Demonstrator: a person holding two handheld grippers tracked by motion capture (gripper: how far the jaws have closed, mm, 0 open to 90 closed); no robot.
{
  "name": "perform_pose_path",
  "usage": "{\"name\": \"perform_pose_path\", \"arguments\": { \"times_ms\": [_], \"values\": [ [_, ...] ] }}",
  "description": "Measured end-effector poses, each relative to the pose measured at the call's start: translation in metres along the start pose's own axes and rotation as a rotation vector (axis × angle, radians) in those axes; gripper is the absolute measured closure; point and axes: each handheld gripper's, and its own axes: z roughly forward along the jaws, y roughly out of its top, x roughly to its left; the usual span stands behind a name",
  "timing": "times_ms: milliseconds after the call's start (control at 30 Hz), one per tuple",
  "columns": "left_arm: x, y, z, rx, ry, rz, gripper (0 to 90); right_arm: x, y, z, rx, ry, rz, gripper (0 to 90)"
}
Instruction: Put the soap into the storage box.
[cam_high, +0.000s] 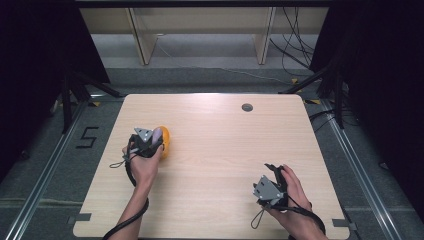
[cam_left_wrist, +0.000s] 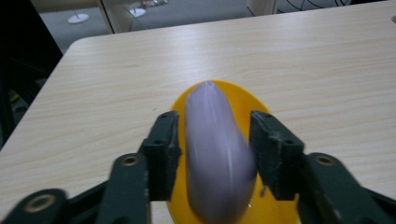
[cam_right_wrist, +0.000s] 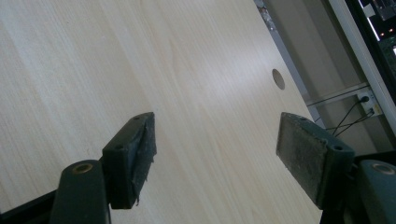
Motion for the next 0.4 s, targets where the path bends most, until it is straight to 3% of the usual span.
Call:
{"name": "perform_pose_path", "arguments": {
  "times_ms": [167, 267, 333, 400],
  "values": [
    [-0.001, 0.010, -0.022, -0.057, 0.004, 0.003, 29.2, -0.001, 0.000, 0.000, -0.003, 0.003, -0.017, 29.2],
    [0.001, 0.012, -0.044, -0.086, -0.018, -0.012, 26.9, 0.000, 0.000, 0.000, 0.000, 0.007, 0.003, 29.1],
    [0.002, 0.008, -0.064, -0.077, -0.056, -0.033, 26.6, -0.002, -0.001, -0.001, 0.006, -0.013, -0.017, 29.1],
    [0.002, -0.003, -0.083, -0.043, -0.099, -0.046, 26.7, -0.002, -0.002, -0.001, 0.006, -0.005, -0.006, 29.1]
  ]
}}
